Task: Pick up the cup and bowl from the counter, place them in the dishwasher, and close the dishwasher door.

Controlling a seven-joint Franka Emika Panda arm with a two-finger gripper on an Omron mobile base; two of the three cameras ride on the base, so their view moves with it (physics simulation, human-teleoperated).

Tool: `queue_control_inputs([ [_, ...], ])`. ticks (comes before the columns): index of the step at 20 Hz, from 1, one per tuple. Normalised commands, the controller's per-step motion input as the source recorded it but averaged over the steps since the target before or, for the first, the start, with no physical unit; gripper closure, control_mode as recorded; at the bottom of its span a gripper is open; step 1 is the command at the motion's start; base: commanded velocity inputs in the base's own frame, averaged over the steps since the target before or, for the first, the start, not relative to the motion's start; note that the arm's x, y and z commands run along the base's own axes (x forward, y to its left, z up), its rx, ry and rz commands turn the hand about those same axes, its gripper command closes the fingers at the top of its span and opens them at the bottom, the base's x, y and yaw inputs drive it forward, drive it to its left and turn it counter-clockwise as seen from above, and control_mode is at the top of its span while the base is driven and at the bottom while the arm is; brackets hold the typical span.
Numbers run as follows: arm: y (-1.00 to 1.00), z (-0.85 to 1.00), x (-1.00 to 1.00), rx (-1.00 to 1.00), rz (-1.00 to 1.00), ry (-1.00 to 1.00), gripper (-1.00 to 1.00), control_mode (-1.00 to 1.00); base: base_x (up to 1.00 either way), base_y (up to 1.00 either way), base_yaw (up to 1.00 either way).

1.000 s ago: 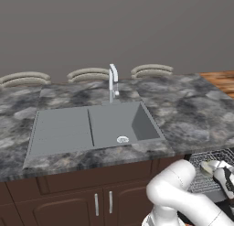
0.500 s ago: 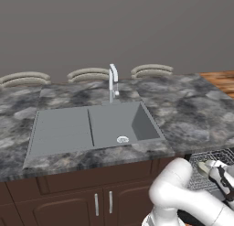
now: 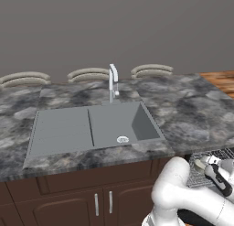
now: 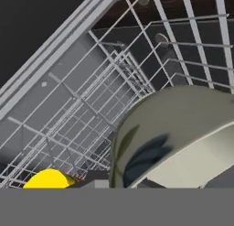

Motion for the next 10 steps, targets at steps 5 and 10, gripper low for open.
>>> queue_control_inputs([
  [5, -0.19, -0.13, 0.0, 0.0, 0.0, 0.0, -1.0, -1.0, 0.0, 0.0, 0.0],
  [10, -0.29, 0.11, -0.26, 0.0, 0.0, -0.05, -1.0, -1.0, 0.0, 0.0, 0.0],
])
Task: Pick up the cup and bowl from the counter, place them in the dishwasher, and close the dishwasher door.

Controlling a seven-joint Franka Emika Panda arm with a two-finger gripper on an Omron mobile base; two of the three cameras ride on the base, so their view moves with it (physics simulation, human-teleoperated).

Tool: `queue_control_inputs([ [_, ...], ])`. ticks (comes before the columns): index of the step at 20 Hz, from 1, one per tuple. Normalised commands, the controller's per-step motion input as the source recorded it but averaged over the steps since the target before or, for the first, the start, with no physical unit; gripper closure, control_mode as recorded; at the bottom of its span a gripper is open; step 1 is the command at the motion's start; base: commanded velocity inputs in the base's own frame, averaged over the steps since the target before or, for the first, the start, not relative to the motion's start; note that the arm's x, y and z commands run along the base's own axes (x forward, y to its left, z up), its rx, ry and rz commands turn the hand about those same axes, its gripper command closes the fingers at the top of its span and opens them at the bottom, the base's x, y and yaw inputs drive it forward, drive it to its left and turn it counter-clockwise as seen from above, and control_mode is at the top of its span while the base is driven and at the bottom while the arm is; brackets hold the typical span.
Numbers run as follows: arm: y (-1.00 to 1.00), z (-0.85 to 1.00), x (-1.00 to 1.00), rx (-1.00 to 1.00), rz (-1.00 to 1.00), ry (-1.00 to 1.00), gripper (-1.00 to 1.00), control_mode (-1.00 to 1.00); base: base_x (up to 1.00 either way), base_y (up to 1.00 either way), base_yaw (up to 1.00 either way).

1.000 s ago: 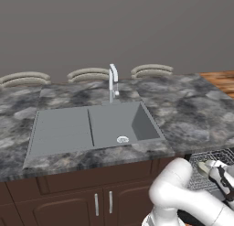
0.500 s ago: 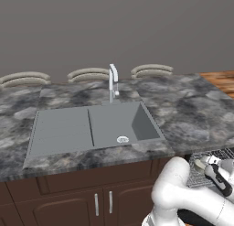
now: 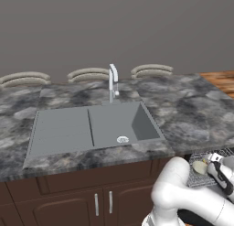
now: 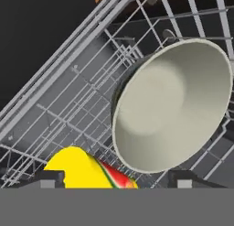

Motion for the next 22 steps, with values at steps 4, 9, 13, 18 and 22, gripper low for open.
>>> queue_control_inputs([
  [4, -0.2, 0.19, -0.26, 0.0, 0.0, -0.06, -1.0, -1.0, 0.0, 0.0, 0.0],
  [9, -0.13, 0.26, -0.14, 0.0, 0.0, -0.07, -1.0, -1.0, 0.0, 0.0, 0.0],
  [13, -0.12, 0.35, -0.03, 0.0, -0.01, -0.07, -1.0, -1.0, 0.0, 0.0, 0.0],
  [18, -0.2, 0.39, 0.0, 0.0, -0.01, -0.06, -1.0, -1.0, 0.0, 0.0, 0.0],
  [22, -0.2, 0.23, -0.13, 0.0, 0.0, -0.05, -1.0, -1.0, 0.0, 0.0, 0.0],
])
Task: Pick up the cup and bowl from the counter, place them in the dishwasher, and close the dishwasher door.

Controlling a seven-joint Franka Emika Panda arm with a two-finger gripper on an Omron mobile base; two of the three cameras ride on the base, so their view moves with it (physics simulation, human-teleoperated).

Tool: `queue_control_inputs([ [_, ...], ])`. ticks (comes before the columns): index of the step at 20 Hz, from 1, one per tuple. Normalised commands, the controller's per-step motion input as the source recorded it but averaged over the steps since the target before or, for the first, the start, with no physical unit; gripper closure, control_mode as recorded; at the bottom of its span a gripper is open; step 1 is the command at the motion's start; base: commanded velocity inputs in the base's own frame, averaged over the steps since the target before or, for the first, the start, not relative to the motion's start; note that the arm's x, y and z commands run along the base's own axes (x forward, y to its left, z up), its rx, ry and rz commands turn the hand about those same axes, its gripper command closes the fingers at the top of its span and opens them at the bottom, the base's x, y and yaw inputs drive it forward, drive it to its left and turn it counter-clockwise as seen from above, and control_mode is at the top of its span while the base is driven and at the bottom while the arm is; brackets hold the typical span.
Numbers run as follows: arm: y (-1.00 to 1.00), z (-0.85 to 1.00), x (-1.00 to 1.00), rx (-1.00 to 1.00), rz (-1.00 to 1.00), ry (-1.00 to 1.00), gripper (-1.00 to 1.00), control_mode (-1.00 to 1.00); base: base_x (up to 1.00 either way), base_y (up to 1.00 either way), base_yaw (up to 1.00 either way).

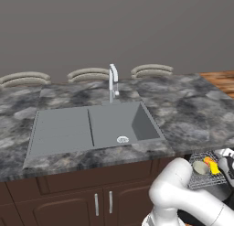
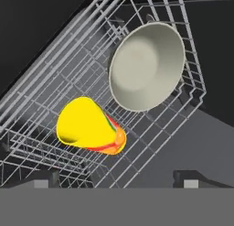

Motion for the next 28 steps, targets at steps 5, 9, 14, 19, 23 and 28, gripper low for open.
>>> queue_control_inputs([
  [5, -0.27, 0.04, -0.35, 0.0, 0.0, -0.06, -1.0, -1.0, 0.0, 0.0, 0.0],
  [9, -0.37, 0.03, -0.29, 0.0, 0.0, -0.06, -1.0, -1.0, 0.0, 0.0, 0.0],
  [14, -0.31, 0.0, -0.14, 0.0, 0.0, -0.04, -1.0, -1.0, 0.0, 0.0, 0.0],
  [19, -0.32, 0.0, -0.16, 0.01, 0.0, -0.03, -1.0, -1.0, 0.0, 0.0, 0.0],
  [23, -0.35, 0.0, -0.16, 0.03, 0.0, -0.04, -1.0, -1.0, 0.0, 0.0, 0.0],
  [28, -0.33, 0.0, -0.23, 0.02, 0.0, -0.04, -1.0, -1.0, 0.0, 0.0, 0.0],
])
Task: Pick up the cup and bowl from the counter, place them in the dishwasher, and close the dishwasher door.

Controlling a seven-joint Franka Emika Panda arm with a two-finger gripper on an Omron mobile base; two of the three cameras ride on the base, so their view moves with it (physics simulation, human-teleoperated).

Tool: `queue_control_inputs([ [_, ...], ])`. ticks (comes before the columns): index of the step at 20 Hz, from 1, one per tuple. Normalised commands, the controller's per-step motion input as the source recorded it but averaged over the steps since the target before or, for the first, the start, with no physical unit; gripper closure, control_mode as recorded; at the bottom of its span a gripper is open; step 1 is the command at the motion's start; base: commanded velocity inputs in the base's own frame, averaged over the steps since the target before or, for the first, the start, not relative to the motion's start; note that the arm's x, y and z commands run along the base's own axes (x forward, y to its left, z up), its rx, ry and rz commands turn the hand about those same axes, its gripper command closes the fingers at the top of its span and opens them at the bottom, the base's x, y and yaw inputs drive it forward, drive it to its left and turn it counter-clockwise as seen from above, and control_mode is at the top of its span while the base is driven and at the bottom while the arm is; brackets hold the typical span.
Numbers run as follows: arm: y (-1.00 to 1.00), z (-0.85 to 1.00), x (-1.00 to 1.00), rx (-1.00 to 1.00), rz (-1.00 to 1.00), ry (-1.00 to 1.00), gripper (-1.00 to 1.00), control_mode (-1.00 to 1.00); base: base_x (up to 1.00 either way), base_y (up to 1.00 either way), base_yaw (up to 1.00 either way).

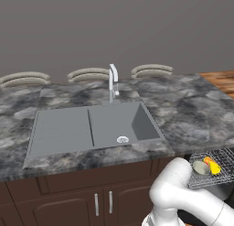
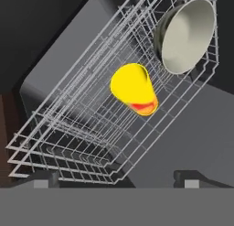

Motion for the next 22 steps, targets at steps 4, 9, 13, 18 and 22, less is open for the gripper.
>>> queue_control_inputs([
  [4, -0.27, 0.0, -0.34, 0.02, 0.0, -0.06, -1.0, -1.0, 0.0, 0.0, 0.0],
  [9, -0.22, 0.0, -0.36, 0.02, 0.0, -0.06, -1.0, -1.0, 0.0, 0.0, 0.0],
  [13, -0.02, -0.11, -0.24, 0.0, 0.0, -0.03, -1.0, -1.0, 0.0, 0.0, 0.0],
  [18, 0.21, -0.37, -0.35, 0.0, 0.0, -0.03, -1.0, -1.0, 0.0, 0.0, 0.0],
  [22, 0.39, -0.29, -0.6, 0.0, 0.0, -0.07, -1.0, -1.0, 0.0, 0.0, 0.0],
])
